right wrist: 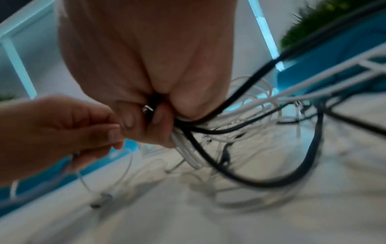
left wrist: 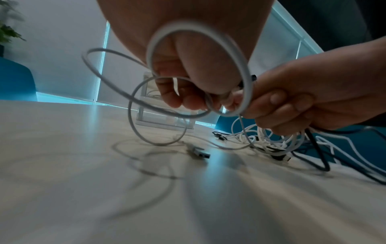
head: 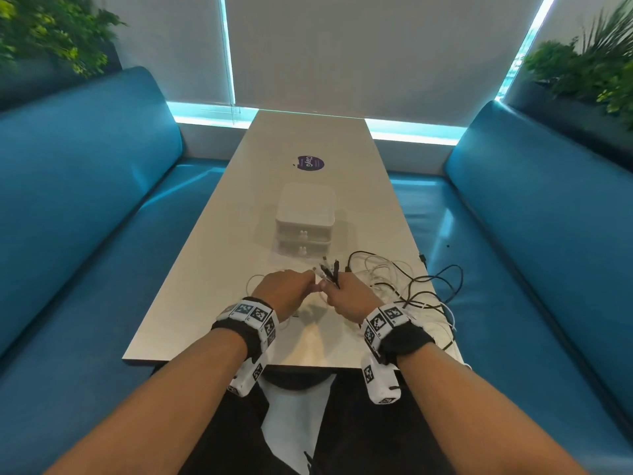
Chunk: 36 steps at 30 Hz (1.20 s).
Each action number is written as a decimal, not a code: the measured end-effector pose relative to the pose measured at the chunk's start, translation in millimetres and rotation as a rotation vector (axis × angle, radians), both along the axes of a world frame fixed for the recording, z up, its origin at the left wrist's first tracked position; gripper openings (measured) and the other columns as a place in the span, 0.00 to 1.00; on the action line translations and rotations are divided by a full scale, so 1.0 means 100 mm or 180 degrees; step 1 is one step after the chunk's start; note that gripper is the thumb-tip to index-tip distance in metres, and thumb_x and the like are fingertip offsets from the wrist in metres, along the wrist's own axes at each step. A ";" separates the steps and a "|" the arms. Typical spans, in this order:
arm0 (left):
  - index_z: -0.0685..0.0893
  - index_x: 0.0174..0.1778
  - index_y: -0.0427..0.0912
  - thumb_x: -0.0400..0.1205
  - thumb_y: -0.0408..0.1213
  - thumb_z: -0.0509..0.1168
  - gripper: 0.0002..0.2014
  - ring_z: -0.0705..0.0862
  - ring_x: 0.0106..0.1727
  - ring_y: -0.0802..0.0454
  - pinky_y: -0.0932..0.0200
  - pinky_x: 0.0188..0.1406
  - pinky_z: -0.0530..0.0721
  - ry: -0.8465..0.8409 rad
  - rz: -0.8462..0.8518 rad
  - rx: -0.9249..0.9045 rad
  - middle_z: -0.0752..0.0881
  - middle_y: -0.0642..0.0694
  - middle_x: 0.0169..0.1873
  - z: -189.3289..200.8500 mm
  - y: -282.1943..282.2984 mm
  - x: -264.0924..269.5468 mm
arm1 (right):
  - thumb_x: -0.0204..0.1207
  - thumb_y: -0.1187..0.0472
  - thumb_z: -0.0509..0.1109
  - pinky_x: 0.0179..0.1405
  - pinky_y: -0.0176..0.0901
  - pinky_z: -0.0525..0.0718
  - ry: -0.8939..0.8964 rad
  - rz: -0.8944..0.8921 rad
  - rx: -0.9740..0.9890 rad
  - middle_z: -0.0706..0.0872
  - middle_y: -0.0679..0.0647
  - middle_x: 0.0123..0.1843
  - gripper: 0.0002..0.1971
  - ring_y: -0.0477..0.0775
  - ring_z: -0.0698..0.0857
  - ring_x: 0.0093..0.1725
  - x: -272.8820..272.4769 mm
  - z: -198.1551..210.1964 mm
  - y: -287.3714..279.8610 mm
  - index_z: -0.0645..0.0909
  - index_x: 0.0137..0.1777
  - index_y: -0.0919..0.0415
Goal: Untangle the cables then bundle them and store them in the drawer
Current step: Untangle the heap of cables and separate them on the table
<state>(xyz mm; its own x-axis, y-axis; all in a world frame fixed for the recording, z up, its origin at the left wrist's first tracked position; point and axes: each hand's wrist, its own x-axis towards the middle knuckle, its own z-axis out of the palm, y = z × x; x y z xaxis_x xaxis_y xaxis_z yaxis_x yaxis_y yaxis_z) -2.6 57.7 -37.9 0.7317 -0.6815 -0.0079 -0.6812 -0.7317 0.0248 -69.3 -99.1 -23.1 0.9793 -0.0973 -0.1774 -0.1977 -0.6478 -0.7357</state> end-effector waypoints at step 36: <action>0.81 0.51 0.48 0.92 0.44 0.52 0.13 0.86 0.46 0.42 0.52 0.42 0.74 0.0508 -0.0016 -0.0228 0.88 0.46 0.45 0.11 -0.10 -0.18 | 0.80 0.55 0.65 0.37 0.44 0.75 0.0158 -0.0105 -0.0255 0.87 0.53 0.39 0.13 0.53 0.84 0.39 0.00 -0.04 -0.10 0.85 0.35 0.53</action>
<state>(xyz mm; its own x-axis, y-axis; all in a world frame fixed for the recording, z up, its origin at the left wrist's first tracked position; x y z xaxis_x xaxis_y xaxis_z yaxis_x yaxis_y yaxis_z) -20.4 47.6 -26.6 0.7216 -0.6882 -0.0750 -0.6682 -0.7207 0.1847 -69.6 -108.7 -26.6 0.9655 -0.1453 -0.2161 -0.2549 -0.6966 -0.6706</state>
